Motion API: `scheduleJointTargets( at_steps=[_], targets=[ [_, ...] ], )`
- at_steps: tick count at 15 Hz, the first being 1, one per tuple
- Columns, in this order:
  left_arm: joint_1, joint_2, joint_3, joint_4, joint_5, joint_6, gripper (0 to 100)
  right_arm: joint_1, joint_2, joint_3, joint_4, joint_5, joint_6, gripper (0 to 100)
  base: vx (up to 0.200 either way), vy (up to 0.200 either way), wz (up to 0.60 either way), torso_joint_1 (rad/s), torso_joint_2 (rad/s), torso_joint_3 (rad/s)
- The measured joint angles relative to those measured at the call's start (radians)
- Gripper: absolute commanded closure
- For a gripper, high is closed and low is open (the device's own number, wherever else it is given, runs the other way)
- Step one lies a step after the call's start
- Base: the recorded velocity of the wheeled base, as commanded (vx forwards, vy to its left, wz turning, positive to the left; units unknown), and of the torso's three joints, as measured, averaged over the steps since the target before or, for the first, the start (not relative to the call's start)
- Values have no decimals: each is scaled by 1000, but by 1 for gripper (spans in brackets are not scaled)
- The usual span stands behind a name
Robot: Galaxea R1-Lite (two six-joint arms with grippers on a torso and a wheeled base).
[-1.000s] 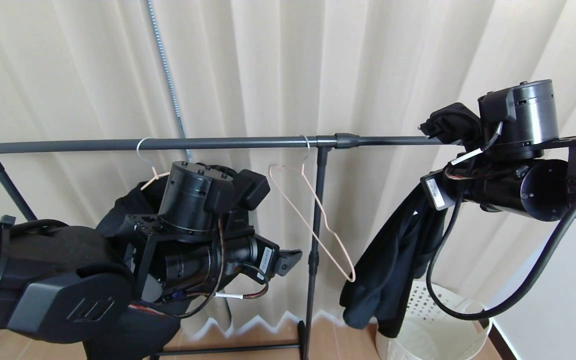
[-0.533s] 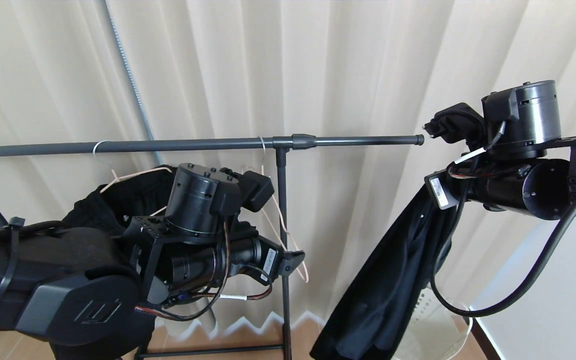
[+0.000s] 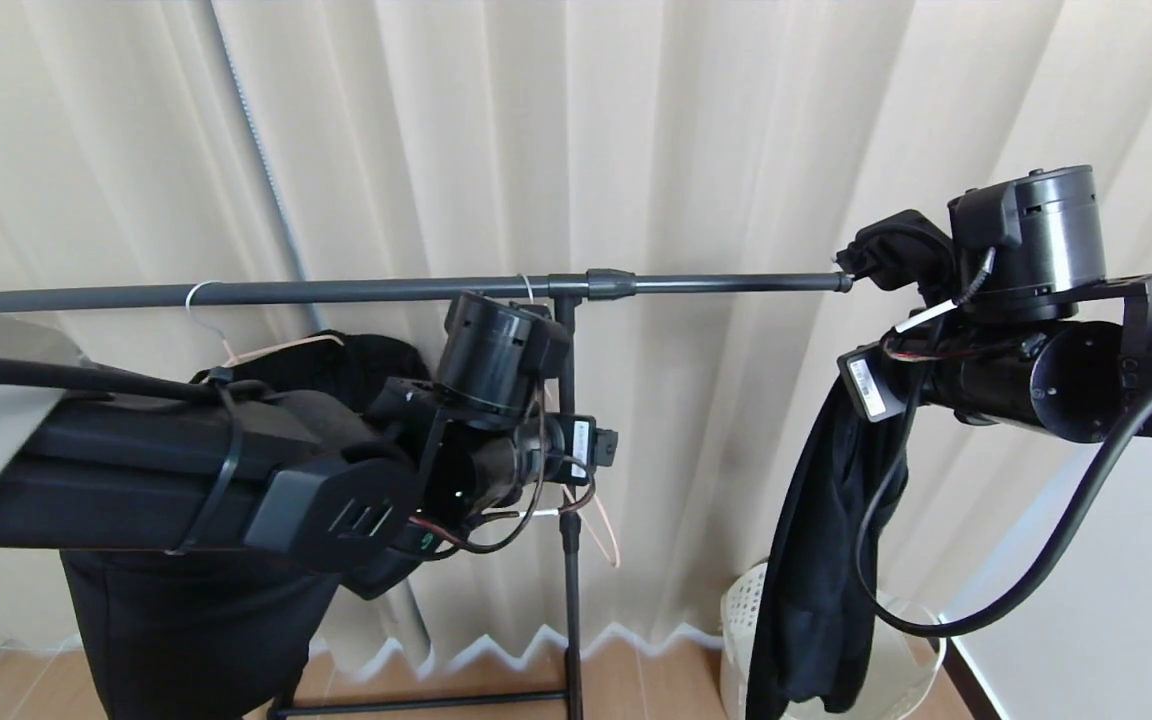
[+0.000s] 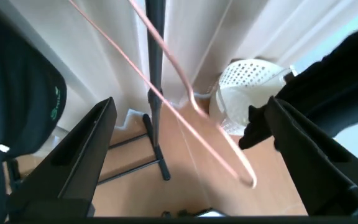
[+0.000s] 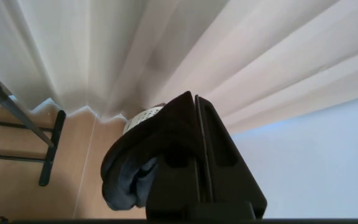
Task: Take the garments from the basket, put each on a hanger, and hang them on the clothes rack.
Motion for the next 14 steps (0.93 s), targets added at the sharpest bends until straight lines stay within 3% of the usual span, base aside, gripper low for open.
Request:
scheduleJointTargets(
  at_steps=[4, 7, 14],
  targets=[
    [0, 79, -49, 18, 70, -43, 0, 0, 6, 0, -4, 0, 1, 100, 0, 0, 0, 0, 0, 0],
    [3, 110, -52, 21, 170, -44, 0, 0, 9, 0, -4, 0, 2, 100, 0, 0, 0, 0, 0, 0],
    [14, 122, -14, 21, 223, -44, 0, 0, 10, 1, -5, 0, 3, 100, 0, 0, 0, 0, 0, 0]
  ],
)
